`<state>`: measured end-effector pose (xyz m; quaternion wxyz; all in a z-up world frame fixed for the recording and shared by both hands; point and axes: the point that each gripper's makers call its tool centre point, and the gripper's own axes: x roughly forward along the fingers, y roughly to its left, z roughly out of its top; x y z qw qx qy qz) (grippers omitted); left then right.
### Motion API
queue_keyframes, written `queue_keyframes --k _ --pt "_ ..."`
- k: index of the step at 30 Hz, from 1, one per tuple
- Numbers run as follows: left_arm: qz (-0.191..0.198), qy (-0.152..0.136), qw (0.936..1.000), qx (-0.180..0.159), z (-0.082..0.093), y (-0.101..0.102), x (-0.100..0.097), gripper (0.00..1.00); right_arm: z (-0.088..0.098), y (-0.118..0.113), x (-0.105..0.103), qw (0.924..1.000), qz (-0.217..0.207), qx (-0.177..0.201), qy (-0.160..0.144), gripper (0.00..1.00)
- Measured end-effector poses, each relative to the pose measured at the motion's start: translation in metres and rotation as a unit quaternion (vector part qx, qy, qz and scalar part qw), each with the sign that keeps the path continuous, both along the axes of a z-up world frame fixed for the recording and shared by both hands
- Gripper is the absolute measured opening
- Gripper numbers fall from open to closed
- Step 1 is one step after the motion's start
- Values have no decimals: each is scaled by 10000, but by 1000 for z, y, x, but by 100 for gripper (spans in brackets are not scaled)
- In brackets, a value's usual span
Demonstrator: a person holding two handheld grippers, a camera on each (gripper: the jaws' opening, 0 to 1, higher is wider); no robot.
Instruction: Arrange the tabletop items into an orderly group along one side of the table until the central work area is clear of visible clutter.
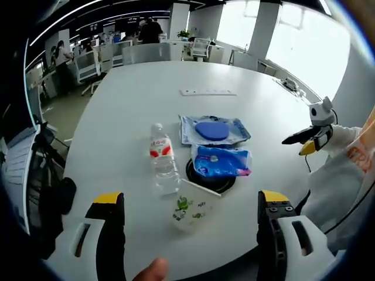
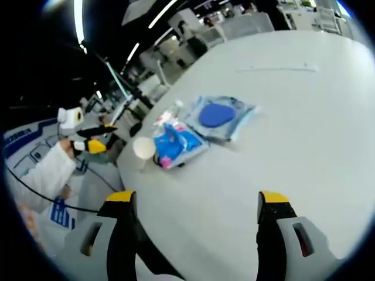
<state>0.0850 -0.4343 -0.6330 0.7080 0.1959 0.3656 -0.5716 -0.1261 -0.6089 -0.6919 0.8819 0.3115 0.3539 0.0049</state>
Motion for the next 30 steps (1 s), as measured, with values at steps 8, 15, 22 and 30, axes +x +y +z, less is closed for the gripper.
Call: queue_keyframes --k 8,15,22,30 --pt "66 74 10000 4 -5 5 -2 96 2 -2 -1 9999 -124 106 -19 83" --pt "182 40 9998 -35 -5 6 3 92 4 -2 1 9997 -156 175 -62 82" --pt "94 114 9999 9 -10 5 -3 93 4 -1 -2 9995 -188 258 -50 80" --pt "124 184 9997 -61 -11 0 -4 93 7 -4 0 9991 -254 316 -106 78"
